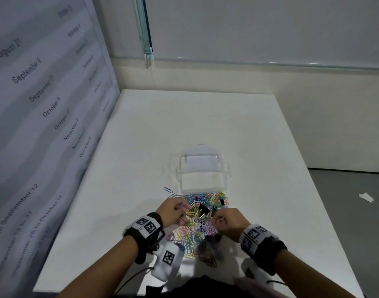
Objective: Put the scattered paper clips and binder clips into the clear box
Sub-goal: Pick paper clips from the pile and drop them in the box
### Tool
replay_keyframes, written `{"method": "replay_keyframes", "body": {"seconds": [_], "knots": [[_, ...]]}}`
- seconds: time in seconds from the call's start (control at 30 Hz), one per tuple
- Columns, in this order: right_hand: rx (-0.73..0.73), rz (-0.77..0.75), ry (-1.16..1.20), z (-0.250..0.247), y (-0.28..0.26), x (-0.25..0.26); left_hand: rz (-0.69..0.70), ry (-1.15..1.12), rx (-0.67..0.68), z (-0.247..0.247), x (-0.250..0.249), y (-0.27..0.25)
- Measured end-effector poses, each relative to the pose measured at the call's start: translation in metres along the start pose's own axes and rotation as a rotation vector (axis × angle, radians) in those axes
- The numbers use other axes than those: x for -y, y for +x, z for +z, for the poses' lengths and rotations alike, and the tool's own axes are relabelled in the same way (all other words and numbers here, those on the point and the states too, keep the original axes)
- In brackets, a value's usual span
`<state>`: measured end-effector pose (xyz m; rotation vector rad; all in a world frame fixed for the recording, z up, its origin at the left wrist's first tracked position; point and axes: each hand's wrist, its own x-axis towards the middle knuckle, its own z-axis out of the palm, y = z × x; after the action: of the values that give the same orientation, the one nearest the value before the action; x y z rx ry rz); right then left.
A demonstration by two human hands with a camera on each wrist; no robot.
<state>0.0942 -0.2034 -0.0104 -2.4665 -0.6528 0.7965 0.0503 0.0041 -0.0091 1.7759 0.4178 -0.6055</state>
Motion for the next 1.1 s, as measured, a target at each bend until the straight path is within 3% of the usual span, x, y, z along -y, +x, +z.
{"method": "replay_keyframes", "body": {"seconds": [0.2,0.37,0.53,0.63,0.77,0.87,0.97,1.03,1.1], "knots": [[-0.070,0.014,0.017,-0.026,0.006,0.002,0.052,-0.259,-0.090,-0.017,-0.034,0.010],[-0.166,0.034,0.097,-0.056,0.022,0.019,0.024,-0.611,-0.116,-0.026,-0.065,0.031],[-0.304,0.016,0.159,-0.076,0.044,0.032,-0.020,-0.610,-0.140,-0.024,-0.074,0.042],[-0.289,0.015,0.158,-0.075,0.050,0.032,0.009,-0.520,-0.171,-0.023,-0.071,0.036],[-0.229,0.017,0.129,-0.060,0.043,0.030,0.149,-0.183,-0.182,-0.024,-0.062,0.019],[-0.062,-0.002,0.092,-0.042,0.029,0.022,0.177,0.039,-0.085,-0.022,-0.044,0.004],[0.193,-0.007,-0.088,-0.025,0.015,0.012,0.139,0.484,0.060,-0.016,-0.016,-0.002],[0.224,0.023,-0.169,-0.014,0.009,0.006,0.098,0.688,0.095,-0.010,0.001,-0.002],[0.196,0.044,-0.195,-0.002,0.006,0.001,0.105,0.692,0.067,-0.002,0.010,-0.003]]}}
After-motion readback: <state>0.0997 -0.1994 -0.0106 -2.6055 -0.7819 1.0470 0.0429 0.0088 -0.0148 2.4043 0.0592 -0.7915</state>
